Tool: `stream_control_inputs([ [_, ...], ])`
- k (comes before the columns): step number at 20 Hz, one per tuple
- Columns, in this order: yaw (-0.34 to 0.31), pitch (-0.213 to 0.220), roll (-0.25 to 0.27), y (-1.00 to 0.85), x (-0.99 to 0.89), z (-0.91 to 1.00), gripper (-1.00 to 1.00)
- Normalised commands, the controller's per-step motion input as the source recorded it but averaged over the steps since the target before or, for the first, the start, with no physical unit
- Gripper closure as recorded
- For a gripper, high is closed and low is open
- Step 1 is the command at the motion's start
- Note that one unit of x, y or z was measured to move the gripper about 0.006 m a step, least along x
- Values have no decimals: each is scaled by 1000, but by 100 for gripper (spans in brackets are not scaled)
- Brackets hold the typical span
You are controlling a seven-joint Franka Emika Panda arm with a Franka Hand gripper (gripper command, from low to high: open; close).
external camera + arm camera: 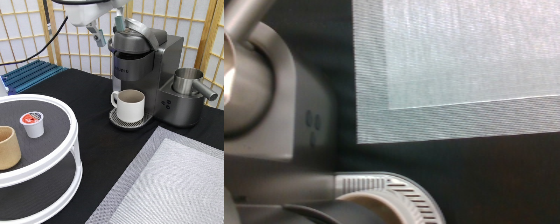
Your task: Make coffee
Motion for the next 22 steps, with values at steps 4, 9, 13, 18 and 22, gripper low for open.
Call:
stream_control_inputs([
  [4,-21,95,116,175,119,204,-100],
  [9,-9,103,46,427,46,438,-100],
  [13,10,170,0,622,64,441,-100],
  [18,15,219,-45,781,209,535,-100],
  [22,2,279,-97,784,369,501,-100],
])
